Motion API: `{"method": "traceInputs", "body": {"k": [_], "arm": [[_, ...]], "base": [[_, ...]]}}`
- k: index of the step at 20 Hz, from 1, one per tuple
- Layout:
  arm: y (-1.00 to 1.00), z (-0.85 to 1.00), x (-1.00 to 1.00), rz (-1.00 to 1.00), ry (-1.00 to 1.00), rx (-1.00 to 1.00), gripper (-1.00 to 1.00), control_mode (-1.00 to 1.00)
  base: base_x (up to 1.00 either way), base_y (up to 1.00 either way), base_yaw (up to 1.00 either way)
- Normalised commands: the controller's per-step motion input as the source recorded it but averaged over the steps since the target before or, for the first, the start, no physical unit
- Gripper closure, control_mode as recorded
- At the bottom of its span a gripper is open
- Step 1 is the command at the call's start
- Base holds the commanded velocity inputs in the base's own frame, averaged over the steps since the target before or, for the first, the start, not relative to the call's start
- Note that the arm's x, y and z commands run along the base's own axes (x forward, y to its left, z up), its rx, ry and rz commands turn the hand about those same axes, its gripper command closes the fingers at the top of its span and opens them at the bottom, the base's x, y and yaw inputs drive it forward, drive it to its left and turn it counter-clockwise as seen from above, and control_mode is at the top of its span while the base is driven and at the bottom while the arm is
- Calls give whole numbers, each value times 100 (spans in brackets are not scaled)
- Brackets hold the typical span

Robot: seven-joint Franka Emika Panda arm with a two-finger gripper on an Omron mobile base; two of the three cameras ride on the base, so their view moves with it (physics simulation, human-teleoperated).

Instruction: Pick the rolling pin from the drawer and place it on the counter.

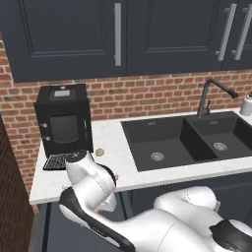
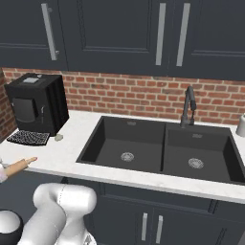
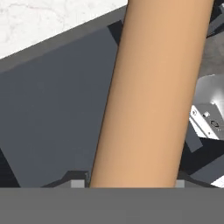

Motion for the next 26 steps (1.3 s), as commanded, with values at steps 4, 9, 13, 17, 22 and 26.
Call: {"method": "traceInputs", "body": {"k": [4,9,13,17,22,26], "arm": [[-50,65,60,0,-7,0,100,-100],[-50,23,56,0,-6,0,100,-100],[-56,1,40,0,-4,0,100,-100],[-44,-17,57,0,0,0,100,-100],[-17,-20,63,0,0,0,100,-100],[-4,-19,68,0,0,0,100,-100]], "base": [[0,0,0],[0,0,0],[0,0,0],[0,0,0],[0,0,0],[0,0,0]]}}
